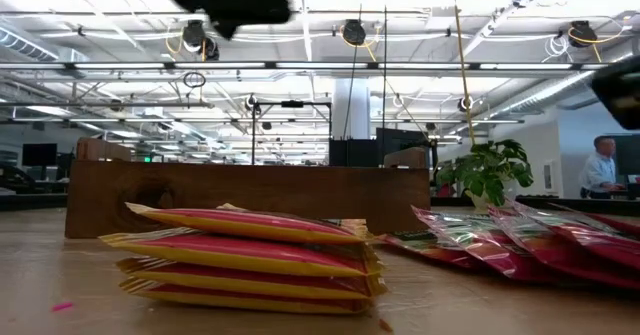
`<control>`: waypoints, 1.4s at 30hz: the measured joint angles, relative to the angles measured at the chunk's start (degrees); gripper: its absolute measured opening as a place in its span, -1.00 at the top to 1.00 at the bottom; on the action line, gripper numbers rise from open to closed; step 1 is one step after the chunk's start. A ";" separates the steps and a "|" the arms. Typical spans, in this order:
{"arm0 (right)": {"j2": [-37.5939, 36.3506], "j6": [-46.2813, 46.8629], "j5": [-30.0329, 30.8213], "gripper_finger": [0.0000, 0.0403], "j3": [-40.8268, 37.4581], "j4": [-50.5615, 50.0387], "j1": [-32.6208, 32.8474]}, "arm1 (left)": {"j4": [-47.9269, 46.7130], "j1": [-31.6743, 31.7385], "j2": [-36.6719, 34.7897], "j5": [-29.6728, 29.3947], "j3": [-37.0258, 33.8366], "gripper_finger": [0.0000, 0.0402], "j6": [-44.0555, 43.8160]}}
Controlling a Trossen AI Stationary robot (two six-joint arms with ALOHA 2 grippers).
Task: Pick & Place Tea
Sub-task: Put the red tea bag into the right section of the wooden organizer
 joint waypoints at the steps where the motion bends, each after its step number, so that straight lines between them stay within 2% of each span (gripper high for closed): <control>1: 0.86 0.70 -0.01 0.59 0.00 1.36 0.53 | 0.32 -0.37 3.03 -0.02 2.40 0.69 -0.21; 6: 5.10 0.10 1.10 0.61 0.02 10.11 3.27 | 1.35 -1.66 17.41 0.89 13.13 0.69 1.93; 11: 6.34 4.65 7.97 0.61 0.02 9.24 4.58 | -1.01 -4.34 30.38 3.84 26.87 0.69 7.34; 18: 8.72 7.28 8.80 0.61 0.02 13.37 4.78 | -17.18 -7.49 46.12 2.26 51.27 0.69 14.51; 24: 13.33 7.56 7.60 0.61 0.38 18.80 5.46 | -28.17 -8.86 52.95 -3.18 65.46 0.69 18.31; 29: 13.43 7.48 11.27 0.61 2.73 15.19 7.71 | -31.97 -8.47 55.92 -3.38 71.34 0.56 21.33; 35: 12.71 10.76 12.39 0.69 6.68 5.91 10.00 | -33.04 -6.53 56.30 0.14 70.50 0.16 22.28; 38: 13.93 11.27 12.59 0.76 6.93 6.38 9.90 | -32.70 -5.92 56.21 2.30 70.49 0.02 22.89; 42: 16.80 10.56 12.10 0.83 6.93 8.37 8.20 | -33.01 -5.88 57.01 3.33 70.51 -0.05 23.44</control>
